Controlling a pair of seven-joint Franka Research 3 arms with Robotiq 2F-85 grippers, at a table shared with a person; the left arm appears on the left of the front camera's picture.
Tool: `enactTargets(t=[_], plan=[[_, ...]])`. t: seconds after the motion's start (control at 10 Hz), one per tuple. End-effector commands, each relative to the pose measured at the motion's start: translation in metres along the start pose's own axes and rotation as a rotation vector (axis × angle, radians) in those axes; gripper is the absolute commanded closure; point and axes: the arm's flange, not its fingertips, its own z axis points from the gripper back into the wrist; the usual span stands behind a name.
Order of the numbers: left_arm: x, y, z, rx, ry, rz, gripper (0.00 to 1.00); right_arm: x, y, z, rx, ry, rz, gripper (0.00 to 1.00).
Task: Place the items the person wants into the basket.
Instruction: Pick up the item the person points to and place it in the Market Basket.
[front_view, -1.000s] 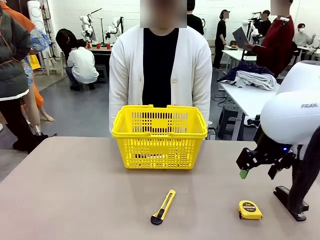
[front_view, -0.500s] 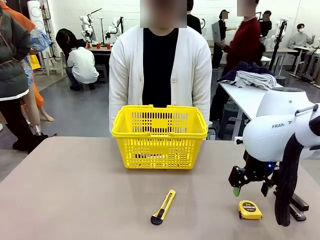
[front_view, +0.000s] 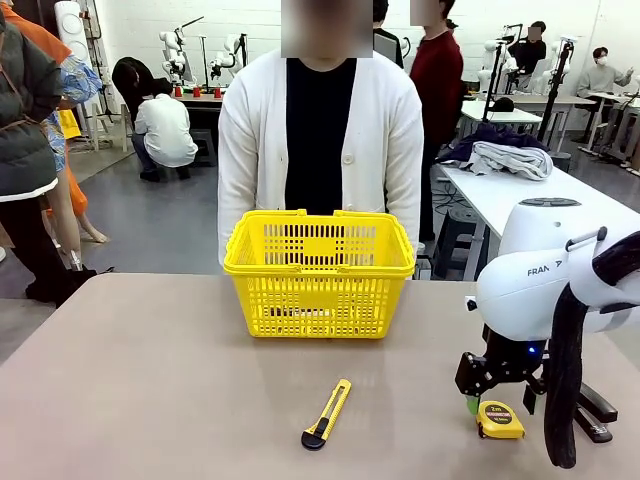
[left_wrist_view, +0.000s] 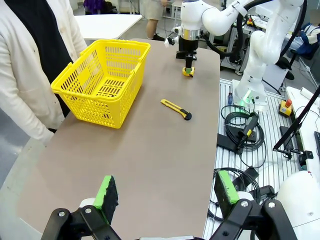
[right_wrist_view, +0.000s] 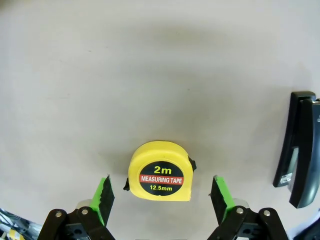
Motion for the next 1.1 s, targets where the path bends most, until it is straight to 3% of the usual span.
enactTargets(t=[0.0,1.0], plan=[[0.000,0.000,0.001,-0.003,-0.013,-0.023,0.00,0.000,0.000,0.005,0.001,-0.011,0.008,0.00],[0.000,0.000,0.001,-0.003,-0.013,-0.023,0.00,0.010,0.001,-0.015,0.004,0.076,0.032,0.00]])
